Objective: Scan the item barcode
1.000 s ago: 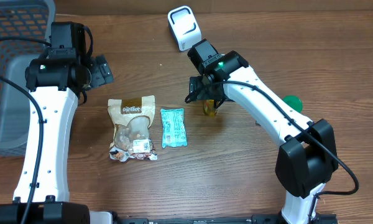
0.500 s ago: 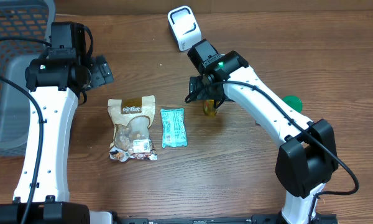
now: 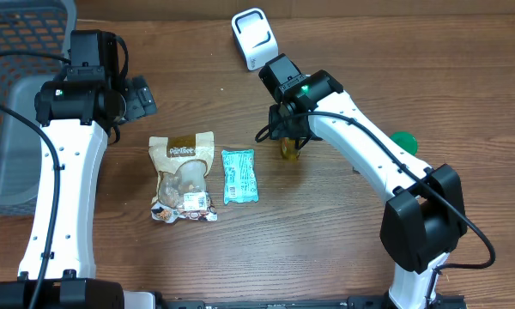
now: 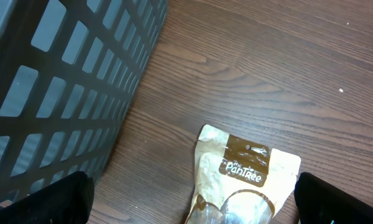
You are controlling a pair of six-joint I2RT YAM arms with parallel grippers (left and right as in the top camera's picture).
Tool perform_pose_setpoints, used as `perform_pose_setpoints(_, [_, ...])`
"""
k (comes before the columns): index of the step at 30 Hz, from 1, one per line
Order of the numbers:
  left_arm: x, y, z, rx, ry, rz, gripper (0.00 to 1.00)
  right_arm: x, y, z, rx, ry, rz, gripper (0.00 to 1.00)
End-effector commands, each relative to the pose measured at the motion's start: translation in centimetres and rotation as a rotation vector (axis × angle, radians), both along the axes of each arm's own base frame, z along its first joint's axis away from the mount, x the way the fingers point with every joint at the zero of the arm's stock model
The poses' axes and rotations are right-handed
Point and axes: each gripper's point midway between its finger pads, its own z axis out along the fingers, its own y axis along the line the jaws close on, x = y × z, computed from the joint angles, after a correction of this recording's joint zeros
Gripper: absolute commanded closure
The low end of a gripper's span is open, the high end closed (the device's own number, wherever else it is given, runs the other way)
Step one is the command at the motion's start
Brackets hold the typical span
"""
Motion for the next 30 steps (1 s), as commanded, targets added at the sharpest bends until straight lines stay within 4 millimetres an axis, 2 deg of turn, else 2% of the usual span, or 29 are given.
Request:
perform_pose_setpoints(1, [0.0, 0.1, 0.3, 0.021, -0.002, -0.02, 0.0, 0.1, -0.3, 0.9, 0.011, -0.027, -0.032, 0.35])
perform_pose_setpoints(6, [0.0, 0.1, 0.3, 0.02, -0.002, -0.02, 0.01, -0.1, -0.4, 0.7, 0.007, -0.02, -0.031, 0.42])
perform_pose_setpoints(13, [0.0, 0.1, 0.3, 0.02, -0.002, -0.02, 0.01, -0.4, -0.7, -0.1, 0.002, -0.006, -0.049, 0.43])
perform_pose_setpoints(16, [0.0, 0.1, 0.3, 0.021, -0.002, -0.02, 0.0, -0.5, -0.7, -0.1, 0.002, -0.006, -0.049, 0.51])
perform_pose_setpoints(22, [0.0, 0.1, 0.3, 0.02, -0.002, -0.02, 0.0, -0.5, -0.7, -0.1, 0.0, -0.002, -0.049, 0.53])
perform_pose_setpoints(24, [0.0, 0.1, 0.3, 0.02, -0.002, -0.02, 0.0, -0.5, -0.7, -0.1, 0.002, -0.004, -0.049, 0.61])
perform_pose_setpoints(27, [0.0, 0.1, 0.3, 0.021, -0.002, -0.02, 0.01, -0.4, -0.7, 0.4, 0.008, -0.012, -0.05, 0.67])
perform_pose_setpoints(30, [0.0, 0.1, 0.3, 0.021, -0.002, -0.02, 0.0, -0.2, -0.7, 1.9, 0.038, -0.035, -0.055, 0.72])
